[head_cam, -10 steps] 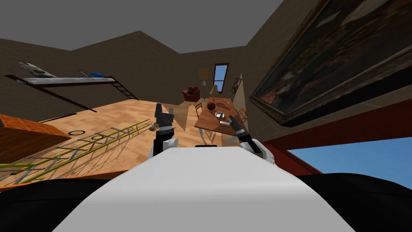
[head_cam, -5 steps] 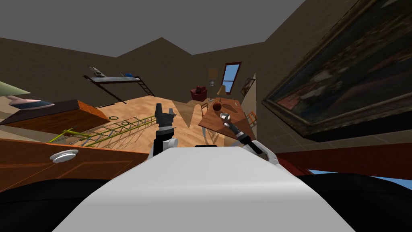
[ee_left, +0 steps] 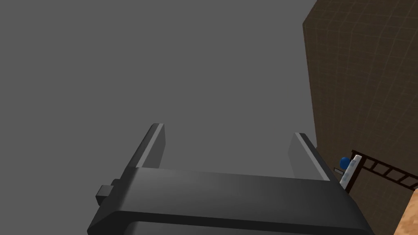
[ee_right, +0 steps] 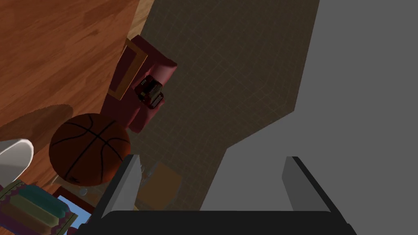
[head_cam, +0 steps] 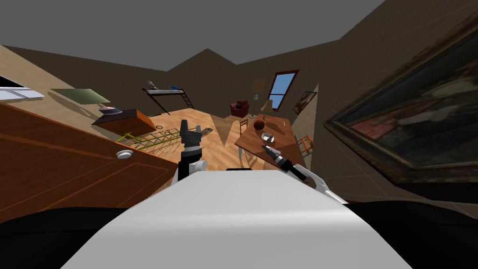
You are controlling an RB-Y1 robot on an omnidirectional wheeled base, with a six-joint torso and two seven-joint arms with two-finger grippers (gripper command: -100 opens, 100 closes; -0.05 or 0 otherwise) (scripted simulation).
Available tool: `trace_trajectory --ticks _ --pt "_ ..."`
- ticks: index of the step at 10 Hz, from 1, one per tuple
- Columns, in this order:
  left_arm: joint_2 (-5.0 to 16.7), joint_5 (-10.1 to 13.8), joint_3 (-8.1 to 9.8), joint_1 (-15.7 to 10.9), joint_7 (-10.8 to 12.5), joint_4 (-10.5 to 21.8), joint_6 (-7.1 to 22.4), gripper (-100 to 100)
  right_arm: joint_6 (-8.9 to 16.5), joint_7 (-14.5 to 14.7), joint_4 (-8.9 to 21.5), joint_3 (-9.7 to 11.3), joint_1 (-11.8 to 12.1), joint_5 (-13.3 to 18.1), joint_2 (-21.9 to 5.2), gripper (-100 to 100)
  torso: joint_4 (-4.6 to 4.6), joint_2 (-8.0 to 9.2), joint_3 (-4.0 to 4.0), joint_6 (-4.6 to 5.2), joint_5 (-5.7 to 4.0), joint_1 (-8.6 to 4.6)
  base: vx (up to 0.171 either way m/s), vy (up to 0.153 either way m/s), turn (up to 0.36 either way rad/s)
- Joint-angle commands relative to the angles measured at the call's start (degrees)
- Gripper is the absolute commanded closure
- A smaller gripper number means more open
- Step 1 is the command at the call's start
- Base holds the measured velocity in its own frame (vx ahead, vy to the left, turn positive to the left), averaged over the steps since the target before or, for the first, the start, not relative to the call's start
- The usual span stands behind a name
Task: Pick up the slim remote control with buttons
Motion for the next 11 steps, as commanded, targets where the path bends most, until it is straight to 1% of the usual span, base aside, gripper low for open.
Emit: trace_trajectory --ticks 1,2,3,4,5,6,7,8,9,10,11 --pt "0.0 0.0 0.00 0.0 0.0 0.0 0.0 0 -0.5 0.5 2.4 1.3 0.1 0.6 -1.0 -100 0.00 0.00 0.00 0.00 0.00 0.00 -0.001 -0.036 0.223" --pt "0.0 0.0 0.01 0.0 0.0 0.0 0.0 0 -0.2 0.7 3.9 3.5 0.2 1.3 -3.6 -100 0.00 0.01 0.00 0.08 -0.01 0.00 -0.003 -0.033 0.376" --pt "0.0 0.0 0.00 0.0 0.0 0.0 0.0 0 -0.2 0.7 5.1 3.5 0.2 1.3 -3.6 -100 0.00 0.00 0.00 0.01 0.00 0.00 0.000 -0.042 0.247" --pt "0.0 0.0 0.01 0.0 0.0 0.0 0.0 0 0.0 0.9 7.5 5.7 0.3 2.0 -6.1 -100 0.00 -0.01 -0.01 0.08 -0.01 -0.02 0.004 -0.048 0.393" --pt "0.0 0.0 0.00 0.0 0.0 0.0 0.0 0 0.0 0.9 7.9 5.7 0.3 2.0 -6.1 -100 -0.01 -0.03 -0.01 0.03 -0.01 -0.05 0.001 -0.046 0.230" --pt "0.0 0.0 0.01 0.0 0.0 0.0 0.0 0 0.2 1.1 10.0 7.9 0.4 2.8 -8.4 -100 0.00 -0.03 -0.02 0.09 -0.02 -0.04 0.001 -0.041 0.370" --pt "0.0 0.0 0.01 0.0 0.0 0.0 0.0 0 0.5 1.2 12.1 9.7 0.5 3.6 -10.3 -100 -0.01 -0.05 -0.03 0.03 -0.01 -0.04 0.002 -0.066 0.448" --pt "0.0 0.0 0.01 0.0 0.0 0.0 0.0 0 0.5 1.2 12.8 10.1 0.5 3.6 -11.1 -100 -0.01 -0.05 -0.03 0.05 -0.02 -0.11 0.002 -0.059 0.338" --pt "0.0 0.0 0.01 0.0 0.0 0.0 0.0 0 0.5 1.2 13.6 10.1 0.5 3.6 -11.1 -100 -0.01 -0.06 -0.03 0.07 -0.04 -0.09 0.001 -0.030 0.098" --pt "0.0 0.0 0.02 0.0 0.0 0.0 0.0 0 0.7 1.3 15.1 12.3 0.6 4.4 -13.4 -100 -0.01 -0.05 -0.03 0.12 -0.01 0.00 -0.002 -0.032 0.350" --pt "0.0 0.0 0.01 0.0 0.0 0.0 0.0 0 0.7 1.3 15.8 12.3 0.6 4.4 -13.4 -100 -0.01 -0.05 -0.03 0.04 0.00 0.01 -0.005 -0.038 0.304"
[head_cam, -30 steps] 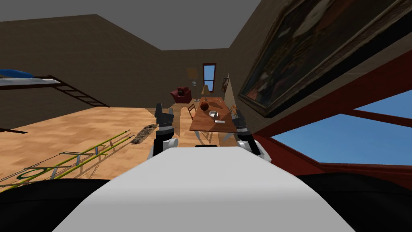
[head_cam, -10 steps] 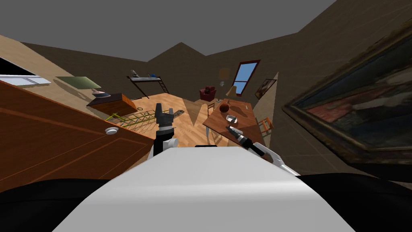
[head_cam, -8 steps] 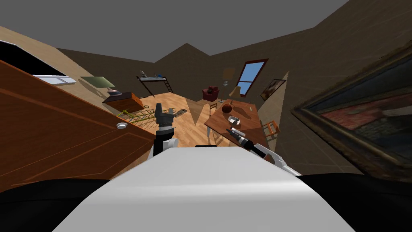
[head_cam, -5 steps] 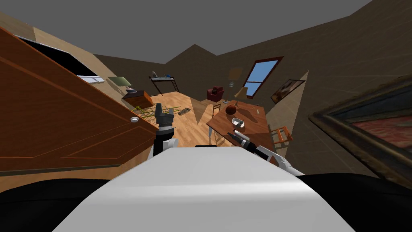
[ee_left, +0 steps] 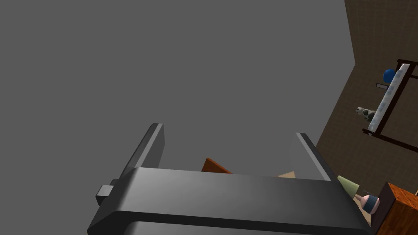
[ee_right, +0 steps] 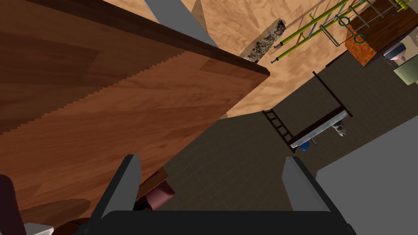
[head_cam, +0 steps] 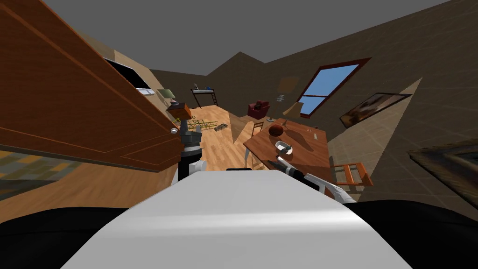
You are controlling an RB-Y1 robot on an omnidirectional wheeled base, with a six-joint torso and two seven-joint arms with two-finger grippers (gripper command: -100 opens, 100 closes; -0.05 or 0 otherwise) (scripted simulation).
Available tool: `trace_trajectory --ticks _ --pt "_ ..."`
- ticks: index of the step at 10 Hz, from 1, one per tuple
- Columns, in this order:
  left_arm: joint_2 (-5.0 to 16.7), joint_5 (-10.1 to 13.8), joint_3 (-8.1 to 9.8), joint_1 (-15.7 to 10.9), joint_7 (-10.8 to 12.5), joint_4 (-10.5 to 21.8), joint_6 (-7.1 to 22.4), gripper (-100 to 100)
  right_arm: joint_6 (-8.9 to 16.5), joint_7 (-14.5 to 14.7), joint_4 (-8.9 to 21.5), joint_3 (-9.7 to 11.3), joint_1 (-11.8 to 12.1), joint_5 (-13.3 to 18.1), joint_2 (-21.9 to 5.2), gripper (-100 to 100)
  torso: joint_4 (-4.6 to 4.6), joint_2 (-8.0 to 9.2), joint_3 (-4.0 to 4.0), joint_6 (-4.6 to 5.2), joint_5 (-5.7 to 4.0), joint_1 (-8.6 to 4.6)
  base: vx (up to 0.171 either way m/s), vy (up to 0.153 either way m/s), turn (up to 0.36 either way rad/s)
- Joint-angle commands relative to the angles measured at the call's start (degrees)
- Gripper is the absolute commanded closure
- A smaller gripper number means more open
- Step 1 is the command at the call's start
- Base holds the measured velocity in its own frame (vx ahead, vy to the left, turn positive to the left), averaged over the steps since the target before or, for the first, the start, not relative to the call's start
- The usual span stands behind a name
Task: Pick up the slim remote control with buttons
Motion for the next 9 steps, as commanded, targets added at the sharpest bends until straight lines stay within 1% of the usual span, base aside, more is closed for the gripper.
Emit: trace_trajectory --ticks 1,2,3,4,5,6,7,8,9 --pt "0.0 0.0 0.00 0.0 0.0 0.0 0.0 0 -0.6 -0.3 2.9 1.0 -1.2 0.3 -0.1 -100 0.00 0.00 0.00 0.00 0.00 0.00 -0.001 -0.022 -0.003" --pt "0.0 0.0 0.01 0.0 0.0 0.0 0.0 0 -0.4 -0.2 4.7 3.1 -1.0 1.1 -2.3 -100 0.00 0.00 0.00 0.06 0.00 0.05 -0.003 -0.028 0.296" --pt "0.0 0.0 0.00 0.0 0.0 0.0 0.0 0 -0.3 -0.2 7.3 5.2 -0.9 1.8 -4.3 -100 0.00 -0.02 -0.01 -0.04 0.02 0.01 -0.009 -0.081 0.441" --pt "0.0 0.0 0.00 0.0 0.0 0.0 0.0 0 -0.3 -0.2 8.7 5.2 -0.9 1.8 -4.3 -100 0.00 0.00 0.00 -0.02 -0.03 -0.15 -0.008 -0.064 0.329" --pt "0.0 0.0 0.00 0.0 0.0 0.0 0.0 0 -0.1 -0.2 10.5 7.3 -0.7 2.6 -6.2 -100 0.00 0.01 0.01 0.01 -0.02 -0.11 -0.010 -0.050 0.497" --pt "0.0 0.0 0.00 0.0 0.0 0.0 0.0 0 -0.1 -0.2 11.5 7.3 -0.7 2.6 -6.2 -100 0.00 -0.01 0.00 -0.04 -0.02 -0.08 -0.007 -0.044 0.216" --pt "0.0 0.0 0.01 0.0 0.0 0.0 0.0 0 0.0 -0.2 12.8 9.3 -0.5 3.4 -7.9 -100 0.00 -0.02 -0.01 0.05 0.00 -0.04 -0.006 -0.039 0.305" --pt "0.0 0.0 0.00 0.0 0.0 0.0 0.0 0 0.0 -0.2 14.1 9.3 -0.5 3.4 -7.9 -100 -0.01 -0.04 -0.02 -0.01 -0.01 -0.02 -0.006 -0.034 0.228" --pt "0.0 0.0 0.01 0.0 0.0 0.0 0.0 0 0.0 -0.2 14.2 9.3 -0.5 3.4 -7.9 -100 -0.01 -0.04 -0.02 0.04 0.00 0.00 -0.003 -0.017 0.006"
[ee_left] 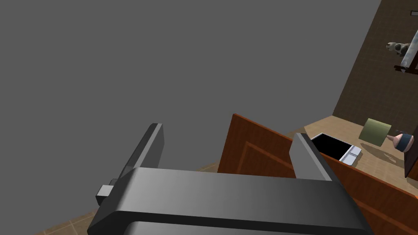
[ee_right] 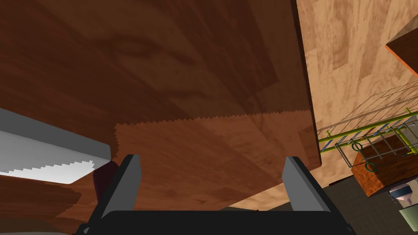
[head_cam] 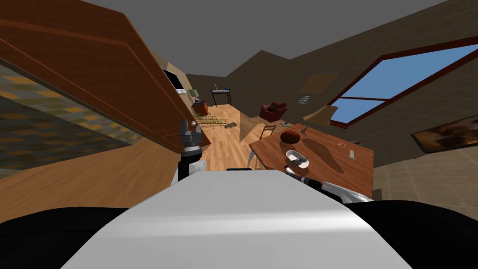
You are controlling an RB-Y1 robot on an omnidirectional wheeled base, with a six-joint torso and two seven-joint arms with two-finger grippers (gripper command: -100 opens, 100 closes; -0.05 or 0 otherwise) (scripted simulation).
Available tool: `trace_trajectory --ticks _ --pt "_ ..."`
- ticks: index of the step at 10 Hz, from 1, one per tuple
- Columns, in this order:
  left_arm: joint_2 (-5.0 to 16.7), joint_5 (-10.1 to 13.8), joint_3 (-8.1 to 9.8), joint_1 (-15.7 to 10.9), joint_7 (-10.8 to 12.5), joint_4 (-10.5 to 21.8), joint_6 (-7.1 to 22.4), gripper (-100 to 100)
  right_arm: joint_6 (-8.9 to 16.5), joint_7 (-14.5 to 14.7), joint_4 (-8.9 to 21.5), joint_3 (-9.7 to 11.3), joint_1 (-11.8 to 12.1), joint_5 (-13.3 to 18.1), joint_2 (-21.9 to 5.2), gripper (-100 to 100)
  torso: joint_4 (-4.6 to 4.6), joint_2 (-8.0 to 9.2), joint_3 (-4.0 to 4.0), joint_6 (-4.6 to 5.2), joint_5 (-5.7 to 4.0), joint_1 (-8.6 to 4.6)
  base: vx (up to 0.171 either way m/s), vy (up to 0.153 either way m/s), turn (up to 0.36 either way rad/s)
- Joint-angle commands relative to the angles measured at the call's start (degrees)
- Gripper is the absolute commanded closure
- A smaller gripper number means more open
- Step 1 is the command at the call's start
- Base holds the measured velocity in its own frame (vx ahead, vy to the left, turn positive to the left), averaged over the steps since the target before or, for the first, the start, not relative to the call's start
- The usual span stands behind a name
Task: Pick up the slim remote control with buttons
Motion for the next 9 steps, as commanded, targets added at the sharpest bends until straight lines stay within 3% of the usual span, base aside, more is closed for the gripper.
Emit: trace_trajectory --ticks 1,2,3,4,5,7,8,9 --pt "0.0 0.0 0.00 0.0 0.0 0.0 0.0 0 -0.2 0.3 2.9 1.9 0.5 0.8 -1.3 -100 0.00 0.00 0.00 0.00 0.00 0.00 -0.012 -0.018 0.372" --pt "0.0 0.0 -0.01 0.0 0.0 0.0 0.0 0 -0.1 0.2 5.3 3.9 0.7 1.5 -2.4 -100 0.00 0.01 0.00 -0.11 0.01 -0.02 -0.021 -0.051 0.457" --pt "0.0 0.0 -0.01 0.0 0.0 0.0 0.0 0 -0.1 0.2 5.7 3.9 0.7 1.5 -2.4 -100 0.00 0.01 0.00 -0.09 0.00 -0.13 -0.018 -0.053 0.214" --pt "0.0 0.0 0.00 0.0 0.0 0.0 0.0 0 -0.1 0.1 8.0 5.8 0.9 2.2 -3.2 -100 0.01 0.03 0.02 -0.02 -0.01 -0.12 -0.015 -0.048 0.313" --pt "0.0 0.0 0.00 0.0 0.0 0.0 0.0 0 -0.1 0.1 8.0 5.8 0.9 2.2 -3.2 -100 0.01 0.01 0.01 -0.07 0.01 -0.11 -0.012 -0.040 0.161" --pt "0.0 0.0 0.00 0.0 0.0 0.0 0.0 0 -0.1 -0.2 11.9 9.3 1.4 3.6 -3.9 -100 0.00 0.01 0.01 -0.05 0.00 -0.06 -0.020 -0.034 0.332" --pt "0.0 0.0 0.00 0.0 0.0 0.0 0.0 0 -0.1 -0.2 11.9 9.6 1.4 3.6 -3.9 -100 0.01 0.03 0.02 -0.06 0.00 -0.09 -0.022 -0.041 0.138" --pt "0.0 0.0 0.01 0.0 0.0 0.0 0.0 0 -0.1 -0.3 13.5 11.4 1.6 4.2 -3.8 -100 0.01 0.03 0.02 0.01 -0.02 -0.09 -0.018 -0.028 0.237"
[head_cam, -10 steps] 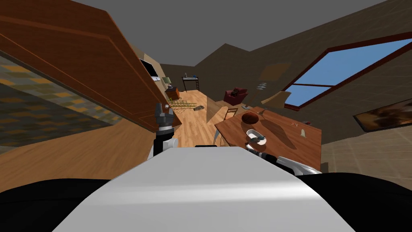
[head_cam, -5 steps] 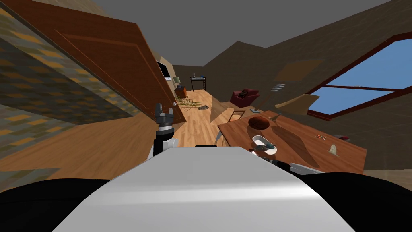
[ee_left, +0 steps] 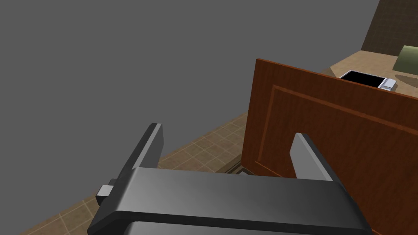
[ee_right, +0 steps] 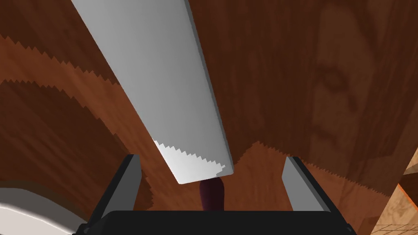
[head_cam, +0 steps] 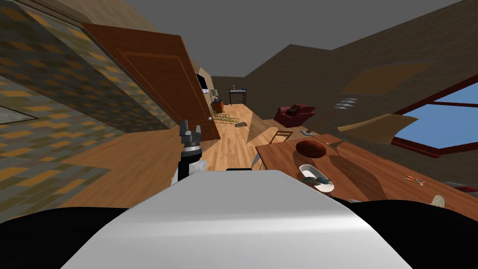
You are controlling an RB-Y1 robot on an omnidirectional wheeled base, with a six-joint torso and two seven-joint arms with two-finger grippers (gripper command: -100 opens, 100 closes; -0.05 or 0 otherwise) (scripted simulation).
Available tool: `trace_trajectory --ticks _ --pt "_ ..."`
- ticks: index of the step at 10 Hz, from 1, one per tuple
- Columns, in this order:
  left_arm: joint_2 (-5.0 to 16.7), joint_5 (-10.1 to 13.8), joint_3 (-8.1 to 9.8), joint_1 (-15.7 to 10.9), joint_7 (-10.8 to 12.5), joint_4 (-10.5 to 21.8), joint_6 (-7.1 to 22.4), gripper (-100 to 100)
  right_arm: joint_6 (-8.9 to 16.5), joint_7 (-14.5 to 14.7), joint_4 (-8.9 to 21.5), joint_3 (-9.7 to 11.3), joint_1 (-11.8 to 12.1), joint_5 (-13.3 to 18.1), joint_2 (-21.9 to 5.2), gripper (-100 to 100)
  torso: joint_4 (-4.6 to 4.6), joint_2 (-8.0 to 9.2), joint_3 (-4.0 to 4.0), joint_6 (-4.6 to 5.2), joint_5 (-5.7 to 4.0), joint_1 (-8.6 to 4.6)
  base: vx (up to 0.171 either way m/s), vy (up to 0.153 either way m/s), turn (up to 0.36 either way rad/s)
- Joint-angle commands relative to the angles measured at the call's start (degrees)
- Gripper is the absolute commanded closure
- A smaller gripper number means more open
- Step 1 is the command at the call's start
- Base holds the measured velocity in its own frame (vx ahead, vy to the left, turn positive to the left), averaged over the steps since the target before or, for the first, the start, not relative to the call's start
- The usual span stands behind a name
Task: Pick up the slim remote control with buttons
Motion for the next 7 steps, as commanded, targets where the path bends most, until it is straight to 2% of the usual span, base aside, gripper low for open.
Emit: trace_trajectory --ticks 1,2,3,4,5,6,7 --pt "0.0 0.0 0.00 0.0 0.0 0.0 0.0 0 0.1 0.1 1.7 2.1 1.2 0.6 0.3 -100 0.00 0.00 0.00 0.00 0.00 0.00 -0.019 -0.031 0.409" --pt "0.0 0.0 0.00 0.0 0.0 0.0 0.0 0 0.0 -0.1 2.8 3.7 1.4 1.1 0.7 -100 0.00 -0.01 -0.01 -0.01 0.01 0.00 -0.021 -0.041 0.326" --pt "0.0 0.0 0.00 0.0 0.0 0.0 0.0 0 0.0 -0.1 2.8 3.7 1.4 1.1 0.7 -100 0.00 0.00 0.00 0.03 -0.01 -0.04 -0.016 -0.028 0.048" --pt "0.0 0.0 0.01 0.0 0.0 0.0 0.0 0 -0.2 -0.3 4.5 6.3 1.8 1.9 1.8 -100 0.00 0.01 0.01 0.11 0.00 0.01 -0.017 -0.018 0.269" --pt "0.0 0.0 0.00 0.0 0.0 0.0 0.0 0 -0.2 -0.3 4.5 6.3 1.8 1.9 1.8 -100 0.00 0.01 0.01 0.02 0.02 0.05 -0.017 -0.022 0.142" --pt "0.0 0.0 0.01 0.0 0.0 0.0 0.0 0 -0.3 -0.4 5.0 7.2 2.0 2.2 2.2 -100 0.00 -0.01 0.00 0.07 0.00 0.04 -0.013 -0.012 0.078" --pt "0.0 0.0 0.01 0.0 0.0 0.0 0.0 0 -0.3 -0.2 4.9 6.6 1.9 2.0 2.1 -100 0.00 -0.02 -0.01 0.07 0.01 0.06 -0.006 -0.006 0.018"
